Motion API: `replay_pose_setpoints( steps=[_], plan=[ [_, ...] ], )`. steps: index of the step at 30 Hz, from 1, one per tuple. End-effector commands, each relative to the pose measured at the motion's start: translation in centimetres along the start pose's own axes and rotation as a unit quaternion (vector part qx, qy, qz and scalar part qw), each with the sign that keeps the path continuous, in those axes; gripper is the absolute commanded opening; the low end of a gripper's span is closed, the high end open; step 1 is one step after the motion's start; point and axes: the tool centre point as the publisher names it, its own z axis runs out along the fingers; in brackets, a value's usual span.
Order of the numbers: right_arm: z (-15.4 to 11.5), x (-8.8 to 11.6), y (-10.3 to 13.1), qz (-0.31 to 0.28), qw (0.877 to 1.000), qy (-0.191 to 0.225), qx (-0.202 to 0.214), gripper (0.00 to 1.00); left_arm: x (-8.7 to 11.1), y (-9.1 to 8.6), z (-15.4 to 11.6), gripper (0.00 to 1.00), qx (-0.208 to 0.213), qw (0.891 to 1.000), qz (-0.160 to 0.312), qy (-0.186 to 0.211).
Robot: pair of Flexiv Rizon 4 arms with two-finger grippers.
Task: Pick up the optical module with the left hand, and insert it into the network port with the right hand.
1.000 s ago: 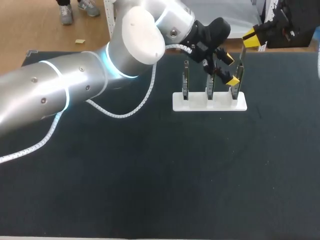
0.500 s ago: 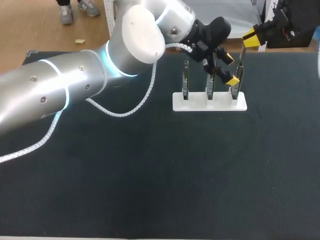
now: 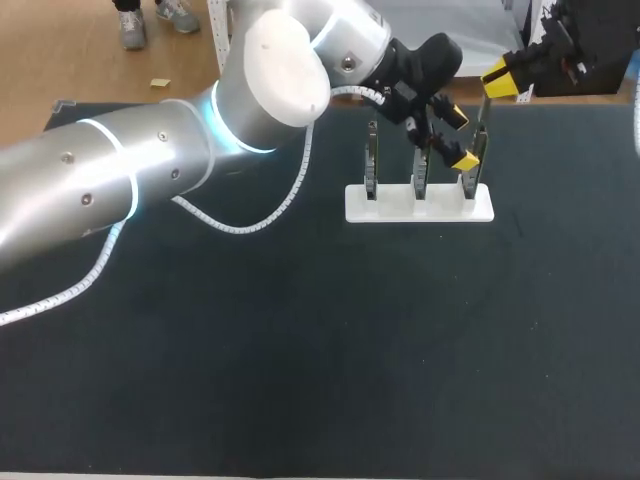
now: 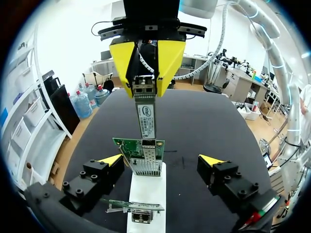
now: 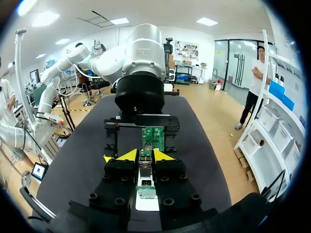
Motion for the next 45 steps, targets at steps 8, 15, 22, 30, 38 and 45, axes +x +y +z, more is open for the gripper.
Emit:
replay_pose_setpoints(
  steps=[8, 15, 22, 30, 38, 45],
  plan=[
    [0.1, 0.2, -0.2, 0.001, 1.0, 0.004, -0.003, 0.0, -0.1, 0.2, 0.0, 1.0, 0.002, 1.0, -0.001, 0.003],
    [0.3, 0.6, -0.2, 0.005, 1.0, 0.004, -0.005, 0.0, -0.1, 0.2, 0.0, 1.0, 0.002, 1.0, -0.001, 0.003],
    [0.4, 0.7, -0.3, 0.007, 1.0, 0.004, -0.003, 0.0, -0.1, 0.2, 0.0, 1.0, 0.002, 1.0, -0.001, 0.003],
    [0.5, 0.8, -0.4, 0.009, 1.0, 0.005, -0.001, 0.0, -0.1, 0.2, 0.0, 1.0, 0.002, 1.0, -0.001, 0.003],
    [0.6, 1.0, -0.3, 0.012, 1.0, 0.005, -0.002, 0.0, -0.1, 0.2, 0.0, 1.0, 0.002, 1.0, -0.001, 0.003],
    [0.6, 1.3, -0.4, 0.016, 1.0, 0.007, 0.0, 0.0, -0.1, 0.2, 0.0, 1.0, 0.002, 1.0, -0.001, 0.003]
  ],
)
